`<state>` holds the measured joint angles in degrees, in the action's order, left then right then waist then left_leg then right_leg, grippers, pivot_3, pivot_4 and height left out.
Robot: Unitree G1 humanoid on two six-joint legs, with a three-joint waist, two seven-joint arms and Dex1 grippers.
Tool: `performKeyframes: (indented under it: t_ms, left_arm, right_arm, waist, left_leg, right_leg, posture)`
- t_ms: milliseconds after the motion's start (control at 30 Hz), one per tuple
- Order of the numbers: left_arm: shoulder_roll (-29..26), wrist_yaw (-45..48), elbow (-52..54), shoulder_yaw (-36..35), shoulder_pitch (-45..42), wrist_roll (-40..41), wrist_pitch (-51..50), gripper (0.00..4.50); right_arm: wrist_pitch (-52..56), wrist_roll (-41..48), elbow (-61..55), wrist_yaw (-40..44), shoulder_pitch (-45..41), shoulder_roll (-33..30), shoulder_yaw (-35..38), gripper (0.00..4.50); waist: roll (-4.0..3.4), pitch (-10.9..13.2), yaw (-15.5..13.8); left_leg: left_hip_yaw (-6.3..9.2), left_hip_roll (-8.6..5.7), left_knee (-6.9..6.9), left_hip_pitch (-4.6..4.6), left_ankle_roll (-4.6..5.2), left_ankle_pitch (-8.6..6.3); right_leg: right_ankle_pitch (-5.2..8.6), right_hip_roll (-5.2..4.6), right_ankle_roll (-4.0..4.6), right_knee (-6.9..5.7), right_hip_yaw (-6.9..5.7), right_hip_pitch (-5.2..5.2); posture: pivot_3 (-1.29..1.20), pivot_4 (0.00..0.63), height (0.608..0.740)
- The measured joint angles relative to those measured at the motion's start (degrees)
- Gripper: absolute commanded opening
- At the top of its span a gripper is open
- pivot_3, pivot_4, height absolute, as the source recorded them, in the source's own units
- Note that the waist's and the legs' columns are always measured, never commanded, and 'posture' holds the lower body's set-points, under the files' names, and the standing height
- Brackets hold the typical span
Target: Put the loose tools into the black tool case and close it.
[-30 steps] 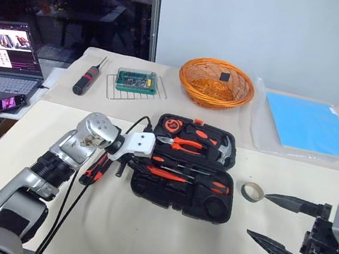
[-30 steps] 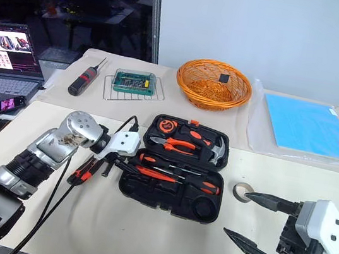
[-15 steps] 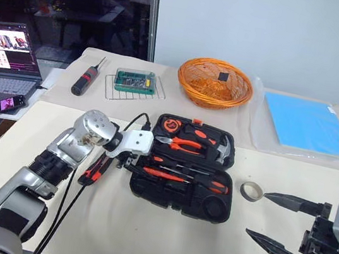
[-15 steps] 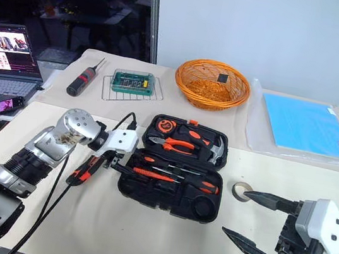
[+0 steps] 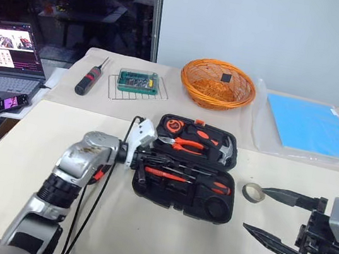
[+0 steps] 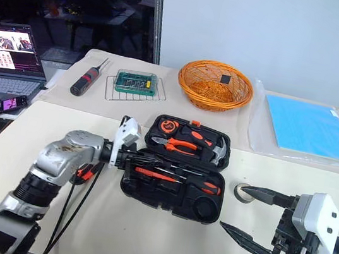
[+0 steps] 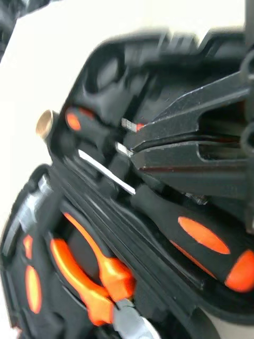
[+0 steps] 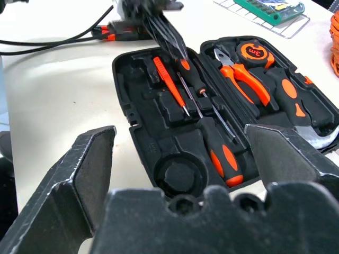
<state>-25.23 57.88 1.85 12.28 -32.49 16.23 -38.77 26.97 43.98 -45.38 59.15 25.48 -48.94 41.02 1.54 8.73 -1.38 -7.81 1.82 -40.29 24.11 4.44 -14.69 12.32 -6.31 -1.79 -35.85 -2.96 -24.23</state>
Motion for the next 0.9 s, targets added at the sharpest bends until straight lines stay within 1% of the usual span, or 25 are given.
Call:
performKeyframes:
  t_ms: [133,200,233,367,567,633,733,767,833,900]
  left_arm:
    - [-1.18,-2.65,1.29,3.29,2.77,-4.14,3.83,0.05]
    - [-3.19,-1.94,2.81,4.31,2.92,-4.81,4.40,0.05]
    - [-4.27,-1.43,3.09,4.70,3.03,-5.22,5.41,0.05]
    - [-5.49,-0.77,3.86,5.05,4.80,-5.54,8.87,0.05]
    - [-5.98,-1.44,2.01,6.08,7.85,-8.94,20.98,0.05]
    - [-5.96,-1.86,0.94,6.79,7.85,-9.98,23.49,0.05]
    - [-5.89,-2.28,-0.57,6.99,7.27,-10.53,23.80,0.05]
    - [-5.89,-2.27,-0.92,7.01,6.93,-10.56,23.46,0.05]
    - [-5.28,-2.20,-1.12,6.77,6.34,-10.18,21.01,0.05]
    - [-5.31,-2.01,-1.23,6.77,6.16,-10.11,20.77,0.05]
  right_arm:
    - [0.20,0.02,-0.15,-0.20,0.88,0.01,0.02,4.50]
    - [0.21,0.02,-0.25,-0.17,1.44,0.01,0.07,4.50]
    - [0.21,0.03,-0.25,-0.14,1.82,0.01,0.11,4.50]
    - [0.21,0.03,-0.26,-0.10,2.40,0.02,0.24,4.50]
    - [0.20,0.05,-0.24,0.46,2.58,0.02,0.27,4.50]
    - [0.19,0.04,-0.22,0.71,2.58,0.02,0.27,4.50]
    - [0.18,0.04,-0.16,0.93,2.50,0.02,0.26,4.50]
    - [0.17,0.03,-0.12,0.99,2.44,0.02,0.26,4.50]
    - [0.16,0.02,0.04,1.18,2.22,0.02,0.24,4.50]
    - [0.06,0.01,0.23,1.58,1.90,0.02,0.16,4.50]
  waist:
    - [0.00,0.00,0.17]
    - [-0.07,-0.05,0.17]
    - [-0.14,-0.09,0.16]
    - [-0.23,-0.16,0.13]
    - [-0.42,-0.49,-0.04]
    - [-0.44,-0.67,-0.16]
    - [-0.41,-0.91,-0.28]
    - [-0.42,-0.95,-0.30]
    - [-0.46,-1.02,-0.31]
    - [-0.48,-1.06,-0.31]
  left_leg:
    - [-0.01,0.03,0.01,-0.02,0.00,0.00]
    - [-0.01,0.03,0.03,-0.07,0.00,-0.01]
    - [-0.02,0.03,0.04,-0.10,0.00,-0.01]
    - [-0.04,0.03,0.06,-0.25,0.01,-0.02]
    - [-0.07,0.03,0.14,-0.39,0.01,-0.03]
    - [-0.07,0.04,0.19,-0.56,0.01,-0.03]
    - [-0.11,0.04,0.26,-0.78,-0.11,-0.10]
    - [-0.13,0.04,0.27,-0.81,-0.44,-0.29]
    - [-0.15,0.04,0.27,-0.83,-0.46,-0.30]
    - [-0.15,0.04,0.28,-0.83,-0.46,-0.30]
  right_leg:
    - [-0.01,-0.01,0.03,0.00,0.03,-0.01]
    - [0.05,-0.06,0.12,0.02,0.04,0.02]
    - [0.17,-0.11,0.33,0.02,0.04,0.03]
    - [0.23,-0.16,0.43,0.01,0.09,0.12]
    - [0.24,-0.22,0.44,0.04,0.13,0.15]
    - [0.24,-0.23,0.45,0.07,0.13,0.15]
    - [0.25,-0.26,0.45,0.10,0.16,0.22]
    - [0.26,-0.27,0.44,0.10,0.16,0.23]
    - [0.29,-0.27,0.39,0.10,0.17,0.24]
    - [0.30,-0.24,0.37,0.09,0.17,0.24]
  posture:
    - [0.00,0.150,0.740]
    - [0.00,0.150,0.740]
    - [0.00,0.150,0.740]
    - [0.00,0.150,0.740]
    - [0.00,0.150,0.740]
    - [0.00,0.150,0.740]
    - [0.00,0.150,0.740]
    - [0.00,0.150,0.740]
    - [0.00,0.150,0.740]
    - [0.00,0.150,0.740]
